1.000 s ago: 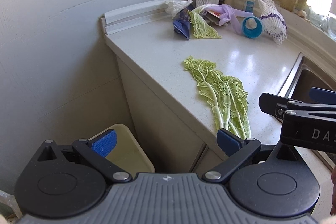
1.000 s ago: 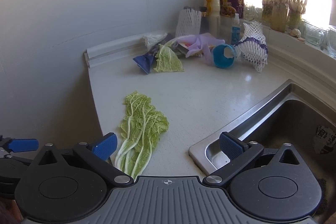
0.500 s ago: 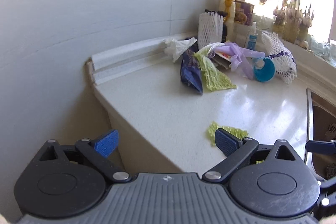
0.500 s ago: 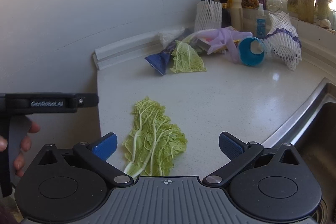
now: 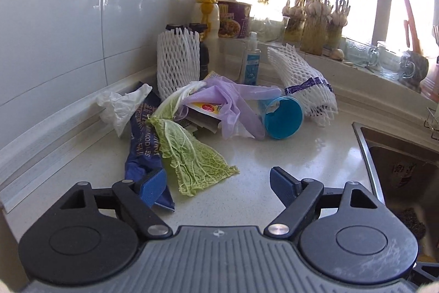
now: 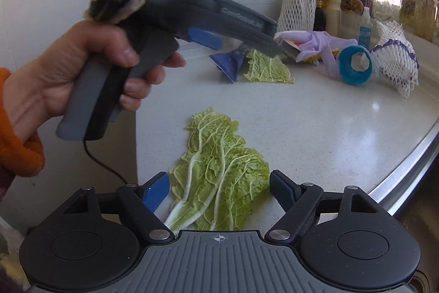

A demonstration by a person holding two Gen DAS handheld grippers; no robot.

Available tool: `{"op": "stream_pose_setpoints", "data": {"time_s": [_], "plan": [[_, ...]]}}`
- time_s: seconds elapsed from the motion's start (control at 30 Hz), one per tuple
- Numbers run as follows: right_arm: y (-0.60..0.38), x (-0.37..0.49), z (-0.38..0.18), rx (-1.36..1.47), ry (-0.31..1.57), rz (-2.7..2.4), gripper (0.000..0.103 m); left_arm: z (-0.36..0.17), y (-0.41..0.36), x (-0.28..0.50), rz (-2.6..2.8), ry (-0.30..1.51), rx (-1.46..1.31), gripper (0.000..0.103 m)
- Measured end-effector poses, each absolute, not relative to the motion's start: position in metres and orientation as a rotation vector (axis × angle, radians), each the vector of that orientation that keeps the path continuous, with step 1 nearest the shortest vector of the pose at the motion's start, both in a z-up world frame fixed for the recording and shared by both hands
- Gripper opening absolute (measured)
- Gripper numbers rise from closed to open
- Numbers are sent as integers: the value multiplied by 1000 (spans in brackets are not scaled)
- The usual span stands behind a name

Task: Collect trash
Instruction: 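Grasp the green cabbage leaf with the left tool while the right tool grasps another leaf, then lift the cabbage leaves with both tools and carry them over the cream trash bin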

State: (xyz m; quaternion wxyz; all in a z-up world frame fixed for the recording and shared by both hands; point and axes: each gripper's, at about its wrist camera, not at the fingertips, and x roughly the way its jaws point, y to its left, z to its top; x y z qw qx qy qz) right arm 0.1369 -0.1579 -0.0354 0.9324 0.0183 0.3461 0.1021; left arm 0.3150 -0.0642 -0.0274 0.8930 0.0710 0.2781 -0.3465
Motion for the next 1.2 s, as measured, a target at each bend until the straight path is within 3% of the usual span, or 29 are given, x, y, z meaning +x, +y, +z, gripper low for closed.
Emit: {"op": "stream_pose_setpoints", "data": {"time_s": [0.33,0.43,0.53,0.6,0.63,0.7,0.8,1.2], "plan": [[-162,135,-33,60,690,174,51,-48,-92,364,-649,638,163,68],[-164,135,-32,69,688,165,42,-53,-94,374,-605,667,149,60],[-165,135,-30,83,686,154,33,-56,-96,379,-565,676,157,47],[-167,135,-30,97,685,145,25,-58,-98,380,-543,688,164,28],[-167,135,-29,102,685,143,24,-58,-97,380,-531,689,162,27],[-168,135,-29,114,684,139,20,-56,-97,380,-513,692,157,9],[-171,134,-29,138,682,136,17,-53,-92,380,-505,711,114,4],[-197,130,-18,302,587,113,13,10,-66,357,-513,544,-16,3]]}}
